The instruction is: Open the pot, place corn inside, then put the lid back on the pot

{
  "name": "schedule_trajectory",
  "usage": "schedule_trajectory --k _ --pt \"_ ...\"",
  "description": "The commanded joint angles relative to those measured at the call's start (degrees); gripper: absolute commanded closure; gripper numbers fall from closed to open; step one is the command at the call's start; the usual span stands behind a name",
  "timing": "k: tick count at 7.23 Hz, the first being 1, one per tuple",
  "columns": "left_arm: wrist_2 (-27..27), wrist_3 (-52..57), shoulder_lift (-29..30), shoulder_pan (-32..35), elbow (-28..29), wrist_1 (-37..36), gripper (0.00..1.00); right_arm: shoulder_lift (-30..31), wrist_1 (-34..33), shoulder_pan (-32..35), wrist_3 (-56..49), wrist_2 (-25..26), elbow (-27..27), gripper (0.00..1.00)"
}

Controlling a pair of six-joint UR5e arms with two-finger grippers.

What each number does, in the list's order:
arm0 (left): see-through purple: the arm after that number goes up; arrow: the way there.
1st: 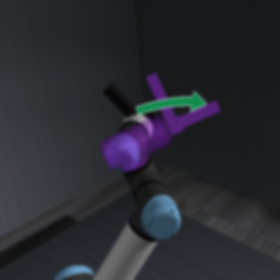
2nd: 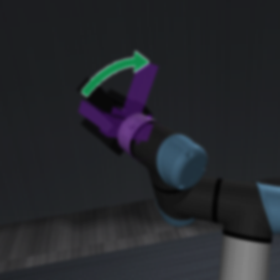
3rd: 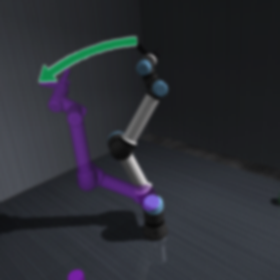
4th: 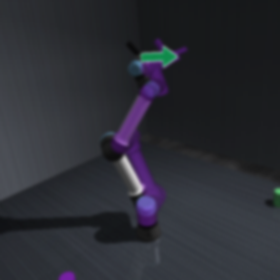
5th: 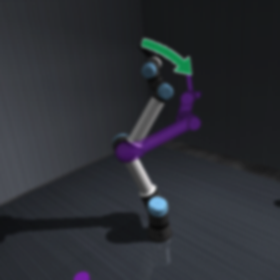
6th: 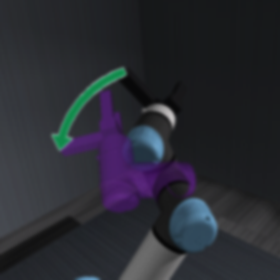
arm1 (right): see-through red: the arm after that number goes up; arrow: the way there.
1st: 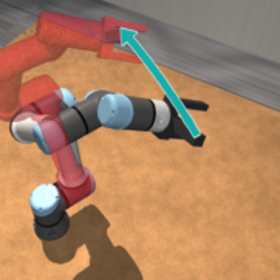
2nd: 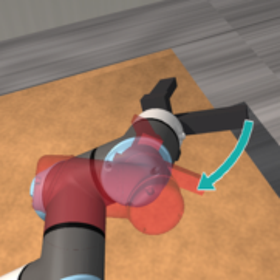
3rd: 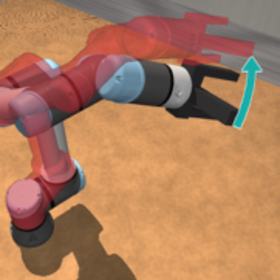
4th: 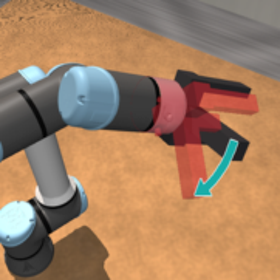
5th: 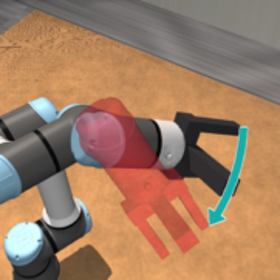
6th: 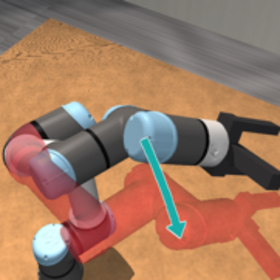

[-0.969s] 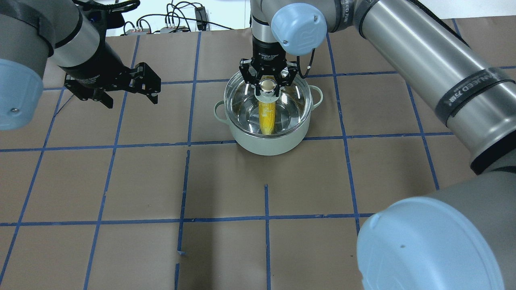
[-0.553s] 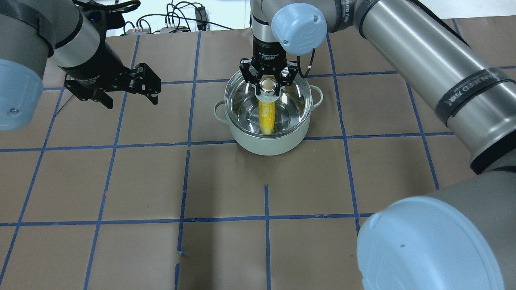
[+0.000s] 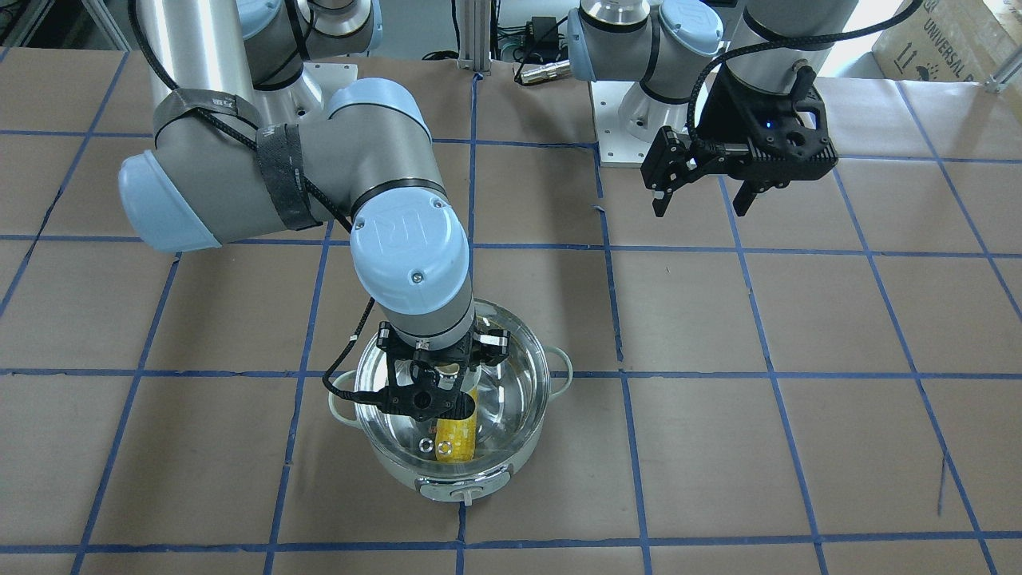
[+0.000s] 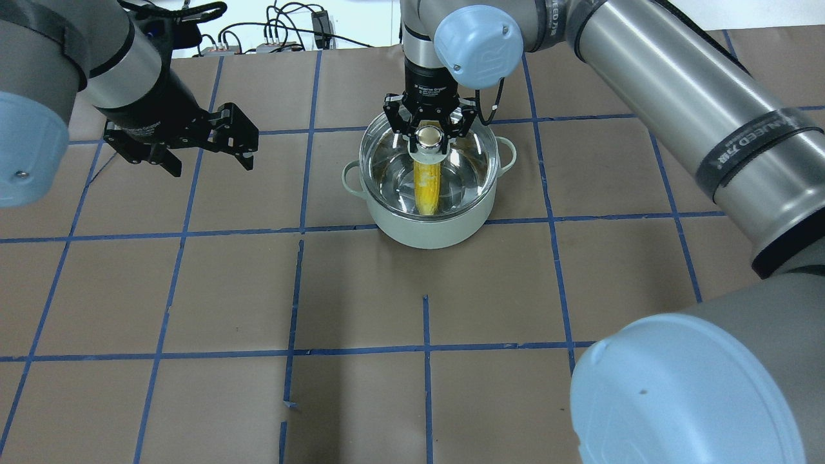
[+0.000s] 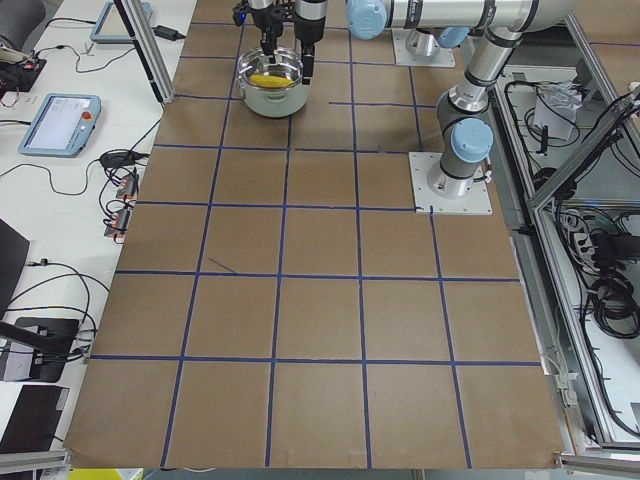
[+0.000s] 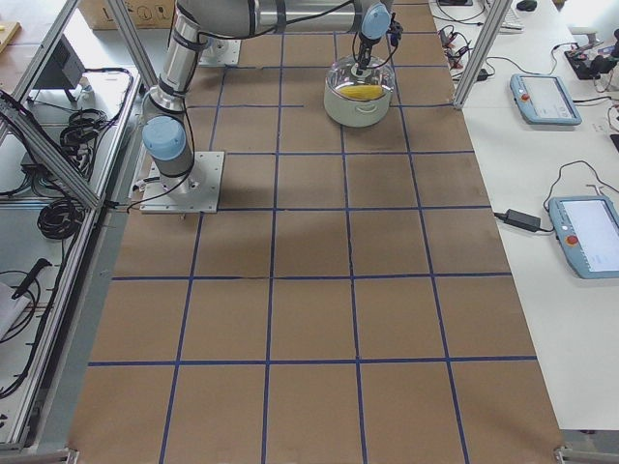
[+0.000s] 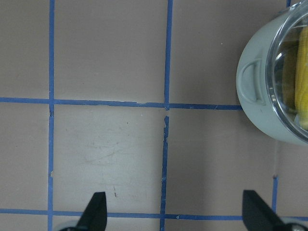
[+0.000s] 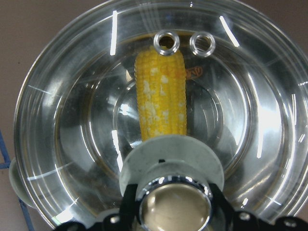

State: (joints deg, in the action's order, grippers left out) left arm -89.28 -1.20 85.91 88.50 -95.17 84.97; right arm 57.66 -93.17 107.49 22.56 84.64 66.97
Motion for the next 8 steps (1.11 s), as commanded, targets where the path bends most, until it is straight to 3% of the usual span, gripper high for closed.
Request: schedule_trajectory --k 1,5,8 --pt "-0.01 -0.03 -0.39 0.19 0.95 4.06 0.0 0.0 0.18 0.09 0.03 -0.08 0.0 0.54" --pt "0.08 -0.03 -0.57 0.27 0.16 3.89 0.0 0.0 0.44 0.09 -0.06 0.18 0.0 0.43" --pt "0.16 -0.12 -0.22 0.36 -0.19 3.45 0.0 0.0 0.62 0.17 -0.06 0.18 0.09 0.29"
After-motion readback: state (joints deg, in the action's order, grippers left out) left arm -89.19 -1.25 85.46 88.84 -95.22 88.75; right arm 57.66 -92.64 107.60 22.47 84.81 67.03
